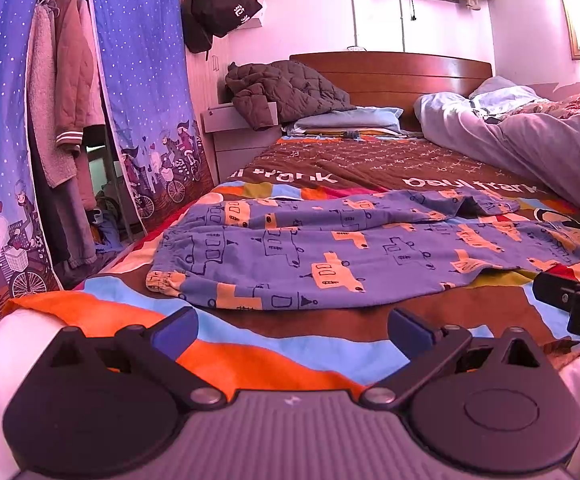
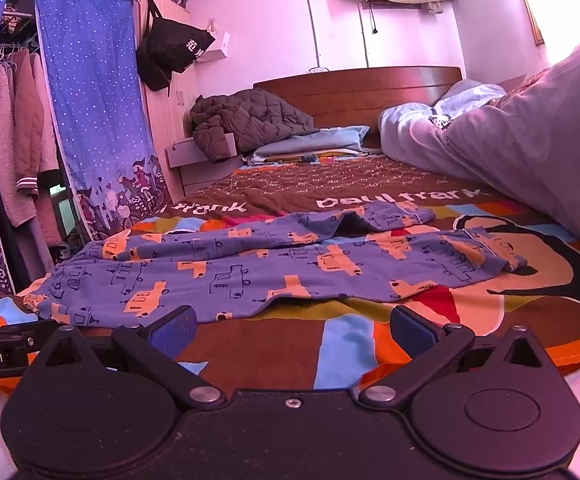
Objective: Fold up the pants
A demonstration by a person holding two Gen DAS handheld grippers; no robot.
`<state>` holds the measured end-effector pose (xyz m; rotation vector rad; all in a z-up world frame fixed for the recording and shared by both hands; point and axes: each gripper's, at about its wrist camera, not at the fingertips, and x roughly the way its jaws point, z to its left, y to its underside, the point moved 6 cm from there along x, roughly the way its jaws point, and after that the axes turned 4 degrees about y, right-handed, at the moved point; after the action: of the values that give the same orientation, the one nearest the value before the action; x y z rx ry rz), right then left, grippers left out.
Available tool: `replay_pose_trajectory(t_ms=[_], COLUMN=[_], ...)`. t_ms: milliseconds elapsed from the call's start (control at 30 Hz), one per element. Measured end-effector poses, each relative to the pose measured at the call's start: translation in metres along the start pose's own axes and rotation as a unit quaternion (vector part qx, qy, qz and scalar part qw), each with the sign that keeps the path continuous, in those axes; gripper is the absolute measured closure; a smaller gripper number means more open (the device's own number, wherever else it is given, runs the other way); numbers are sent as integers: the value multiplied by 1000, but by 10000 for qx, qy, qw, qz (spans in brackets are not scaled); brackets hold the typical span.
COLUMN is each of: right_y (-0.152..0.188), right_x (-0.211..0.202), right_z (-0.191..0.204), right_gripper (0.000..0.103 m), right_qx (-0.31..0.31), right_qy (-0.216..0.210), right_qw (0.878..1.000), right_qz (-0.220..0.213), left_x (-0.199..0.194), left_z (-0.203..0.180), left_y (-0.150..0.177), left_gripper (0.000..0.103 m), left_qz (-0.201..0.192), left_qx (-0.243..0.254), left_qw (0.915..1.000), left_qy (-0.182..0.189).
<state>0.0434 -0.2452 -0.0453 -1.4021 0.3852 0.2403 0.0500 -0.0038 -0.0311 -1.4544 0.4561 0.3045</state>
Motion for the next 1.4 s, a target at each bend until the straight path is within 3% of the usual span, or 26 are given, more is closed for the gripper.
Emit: replay_pose_trajectory(t_ms=[1400], right_y=[1], right_x=[4], right_z=[0], right_gripper=[1], right_qx=[19], right_qy=[27], right_qw=[10000], right_qz=[85], left_x=[0], left_z=[1], left_y=[-2], left_gripper=[0], left_qz=[-40], left_qx=[-15], left_qw=[10000], left_qy=[-3])
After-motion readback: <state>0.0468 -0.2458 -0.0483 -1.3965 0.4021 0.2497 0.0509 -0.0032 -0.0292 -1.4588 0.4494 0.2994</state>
